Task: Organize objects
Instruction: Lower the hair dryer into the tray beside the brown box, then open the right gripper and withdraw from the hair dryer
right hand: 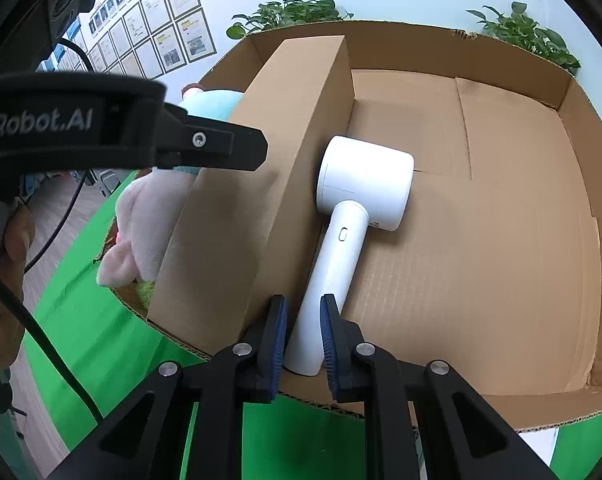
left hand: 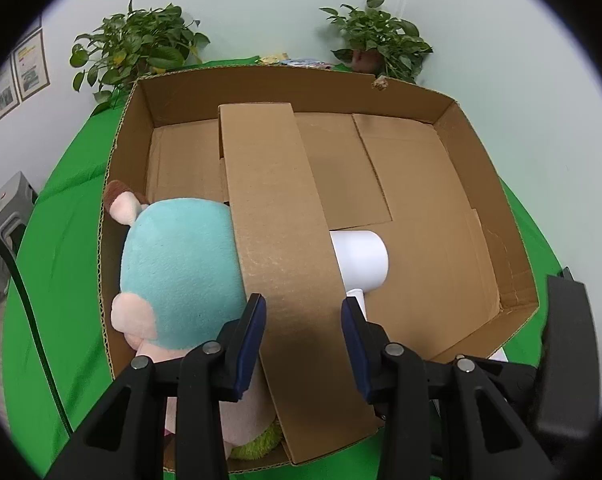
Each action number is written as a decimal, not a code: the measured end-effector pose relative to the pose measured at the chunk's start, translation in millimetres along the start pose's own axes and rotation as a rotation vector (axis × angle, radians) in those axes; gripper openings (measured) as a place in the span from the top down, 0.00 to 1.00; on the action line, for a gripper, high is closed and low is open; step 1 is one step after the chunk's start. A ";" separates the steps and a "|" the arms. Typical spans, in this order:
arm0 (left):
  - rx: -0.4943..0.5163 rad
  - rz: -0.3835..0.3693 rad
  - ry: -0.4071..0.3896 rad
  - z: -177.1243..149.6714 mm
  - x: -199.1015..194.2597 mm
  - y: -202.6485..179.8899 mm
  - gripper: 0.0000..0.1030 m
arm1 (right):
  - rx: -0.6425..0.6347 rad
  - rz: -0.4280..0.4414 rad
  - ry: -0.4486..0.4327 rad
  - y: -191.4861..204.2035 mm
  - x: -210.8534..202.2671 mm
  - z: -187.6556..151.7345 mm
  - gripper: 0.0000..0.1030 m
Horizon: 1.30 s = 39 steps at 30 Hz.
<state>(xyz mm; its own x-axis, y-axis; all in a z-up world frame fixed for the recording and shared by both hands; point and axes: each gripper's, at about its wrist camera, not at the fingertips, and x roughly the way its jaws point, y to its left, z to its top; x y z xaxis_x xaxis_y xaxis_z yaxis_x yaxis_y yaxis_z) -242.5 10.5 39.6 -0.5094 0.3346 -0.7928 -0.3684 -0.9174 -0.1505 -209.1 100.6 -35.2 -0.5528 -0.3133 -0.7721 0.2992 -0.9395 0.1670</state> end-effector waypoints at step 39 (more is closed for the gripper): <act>-0.012 -0.001 -0.009 -0.7 7.6 7.0 0.60 | -0.156 -0.008 0.065 21.6 -80.5 -58.8 0.65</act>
<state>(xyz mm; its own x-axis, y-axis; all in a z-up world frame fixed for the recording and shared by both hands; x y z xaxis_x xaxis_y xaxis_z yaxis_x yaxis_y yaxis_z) -248.4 6.4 32.1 -0.5163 0.3378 -0.7870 -0.3594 -0.9196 -0.1589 -112.4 113.7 -5.4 -0.5059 -0.2911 -0.8120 0.4148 -0.9074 0.0668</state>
